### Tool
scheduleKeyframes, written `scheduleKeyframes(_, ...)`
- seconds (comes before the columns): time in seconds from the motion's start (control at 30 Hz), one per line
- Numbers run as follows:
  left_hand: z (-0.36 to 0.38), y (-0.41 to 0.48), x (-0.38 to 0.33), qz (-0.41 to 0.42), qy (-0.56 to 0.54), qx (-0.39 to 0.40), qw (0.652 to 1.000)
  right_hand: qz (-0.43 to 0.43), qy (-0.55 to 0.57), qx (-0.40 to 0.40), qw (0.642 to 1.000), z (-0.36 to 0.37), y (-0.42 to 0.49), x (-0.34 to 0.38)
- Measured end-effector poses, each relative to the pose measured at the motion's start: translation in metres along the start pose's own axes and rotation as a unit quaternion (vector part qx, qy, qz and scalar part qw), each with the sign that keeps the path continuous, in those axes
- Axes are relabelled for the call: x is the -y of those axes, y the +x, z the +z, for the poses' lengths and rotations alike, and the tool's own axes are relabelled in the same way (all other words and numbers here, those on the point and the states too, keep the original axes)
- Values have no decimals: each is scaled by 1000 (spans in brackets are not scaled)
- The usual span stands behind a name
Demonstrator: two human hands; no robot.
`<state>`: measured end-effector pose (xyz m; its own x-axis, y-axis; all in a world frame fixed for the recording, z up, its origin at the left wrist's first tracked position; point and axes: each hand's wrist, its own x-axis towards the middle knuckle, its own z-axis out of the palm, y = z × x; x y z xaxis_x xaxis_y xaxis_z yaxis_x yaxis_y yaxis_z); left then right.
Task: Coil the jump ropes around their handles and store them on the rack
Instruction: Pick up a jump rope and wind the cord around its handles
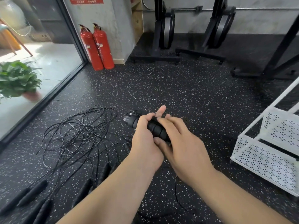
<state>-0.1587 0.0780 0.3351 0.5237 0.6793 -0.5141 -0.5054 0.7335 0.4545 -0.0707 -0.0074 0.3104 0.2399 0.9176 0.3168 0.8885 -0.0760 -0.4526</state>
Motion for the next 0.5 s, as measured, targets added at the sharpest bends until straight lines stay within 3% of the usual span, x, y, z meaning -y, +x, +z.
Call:
scheduleKeyframes(0.23, -7, 7, -4, -93, 87, 29, 991, 3, 39, -25, 999, -4, 9, -11)
scheduleKeyframes(0.37, -4, 5, -5, -45, 315, 64, 946, 113, 88, -14, 990, -25, 23, -26)
scheduleKeyframes(0.43, -7, 4, -6, 53, 470, 13, 881, 174, 68, 16, 982, -34, 29, -43)
scheduleKeyframes(0.47, -11, 2, -6, 132, 570, 3, 811, 195, 50, 36, 979, -38, 31, -51)
scheduleKeyframes(0.5, -15, 3, -6, 217, 684, -5, 697, 207, 35, 56, 976, -40, 31, -59)
